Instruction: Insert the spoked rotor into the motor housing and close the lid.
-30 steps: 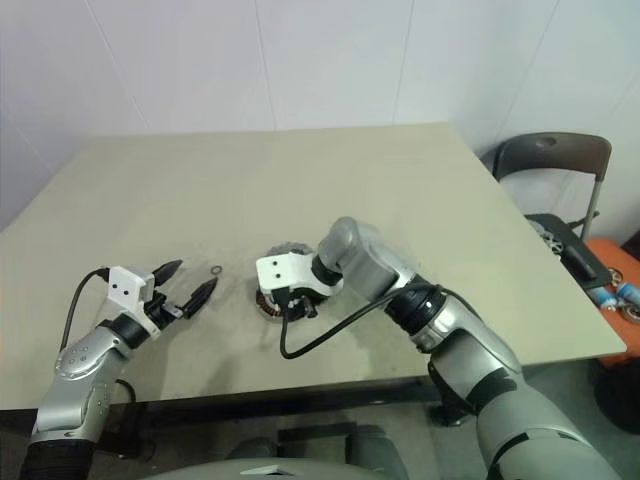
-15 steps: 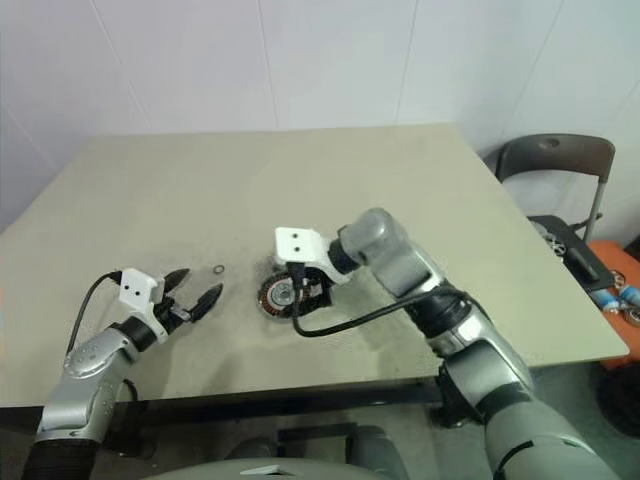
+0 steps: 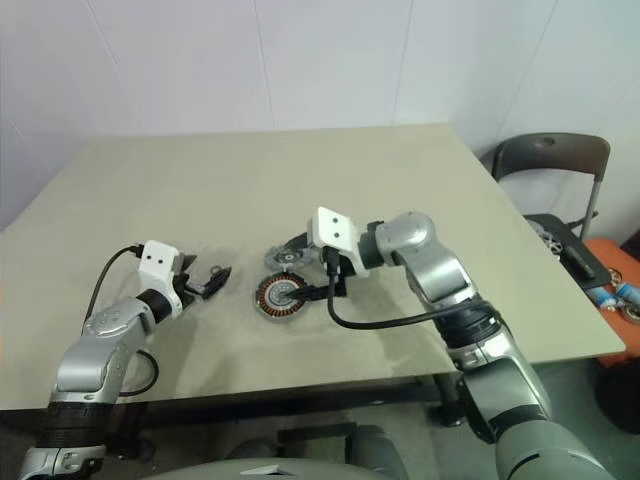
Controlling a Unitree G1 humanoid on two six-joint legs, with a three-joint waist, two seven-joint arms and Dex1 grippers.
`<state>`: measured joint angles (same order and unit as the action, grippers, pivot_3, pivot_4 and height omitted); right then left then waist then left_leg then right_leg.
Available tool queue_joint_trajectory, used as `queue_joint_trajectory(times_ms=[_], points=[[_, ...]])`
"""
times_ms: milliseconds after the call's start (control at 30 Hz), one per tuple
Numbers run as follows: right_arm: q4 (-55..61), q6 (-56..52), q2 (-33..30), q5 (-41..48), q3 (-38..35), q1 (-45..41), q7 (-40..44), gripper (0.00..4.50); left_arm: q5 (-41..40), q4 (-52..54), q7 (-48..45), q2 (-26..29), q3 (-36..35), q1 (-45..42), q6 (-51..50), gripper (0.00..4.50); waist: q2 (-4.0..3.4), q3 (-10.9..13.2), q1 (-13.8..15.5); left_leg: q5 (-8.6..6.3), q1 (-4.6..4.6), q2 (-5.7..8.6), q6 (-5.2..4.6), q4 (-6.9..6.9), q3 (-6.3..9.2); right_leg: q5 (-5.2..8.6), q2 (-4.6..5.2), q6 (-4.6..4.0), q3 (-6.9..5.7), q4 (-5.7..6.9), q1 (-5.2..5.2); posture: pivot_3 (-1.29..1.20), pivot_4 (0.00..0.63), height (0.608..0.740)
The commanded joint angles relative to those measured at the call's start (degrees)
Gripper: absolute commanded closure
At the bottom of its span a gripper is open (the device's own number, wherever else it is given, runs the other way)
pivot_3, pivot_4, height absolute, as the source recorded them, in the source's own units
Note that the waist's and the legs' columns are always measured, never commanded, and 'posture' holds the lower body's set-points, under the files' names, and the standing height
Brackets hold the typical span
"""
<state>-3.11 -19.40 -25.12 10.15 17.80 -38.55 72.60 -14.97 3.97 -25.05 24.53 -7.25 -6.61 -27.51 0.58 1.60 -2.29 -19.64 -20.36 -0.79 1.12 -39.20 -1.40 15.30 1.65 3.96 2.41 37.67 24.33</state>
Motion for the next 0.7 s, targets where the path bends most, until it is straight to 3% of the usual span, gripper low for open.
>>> queue_joint_trajectory(times_ms=[33,700], points=[[2.3,-0.2,-0.9,2.6,-2.3,0.0,-0.1,0.03,1.5,-0.4,1.3,0.0,1.1,-1.6,-1.6,0.0,0.0,0.0,0.0,0.0,0.01,0.0,0.0,-0.01,0.0,0.0,0.0,0.0,0.01,0.01,0.0,0.0,0.0,0.74],[0.9,0.2,-2.9,3.7,-3.1,1.5,-1.7,0.03,3.2,-4.8,2.9,-1.4,1.7,-3.0,-0.4,0.0,0.01,0.0,0.6,0.01,0.01,0.0,0.01,-0.03,0.0,0.0,0.01,0.0,0.02,0.03,0.0,0.0,0.0,0.74]])
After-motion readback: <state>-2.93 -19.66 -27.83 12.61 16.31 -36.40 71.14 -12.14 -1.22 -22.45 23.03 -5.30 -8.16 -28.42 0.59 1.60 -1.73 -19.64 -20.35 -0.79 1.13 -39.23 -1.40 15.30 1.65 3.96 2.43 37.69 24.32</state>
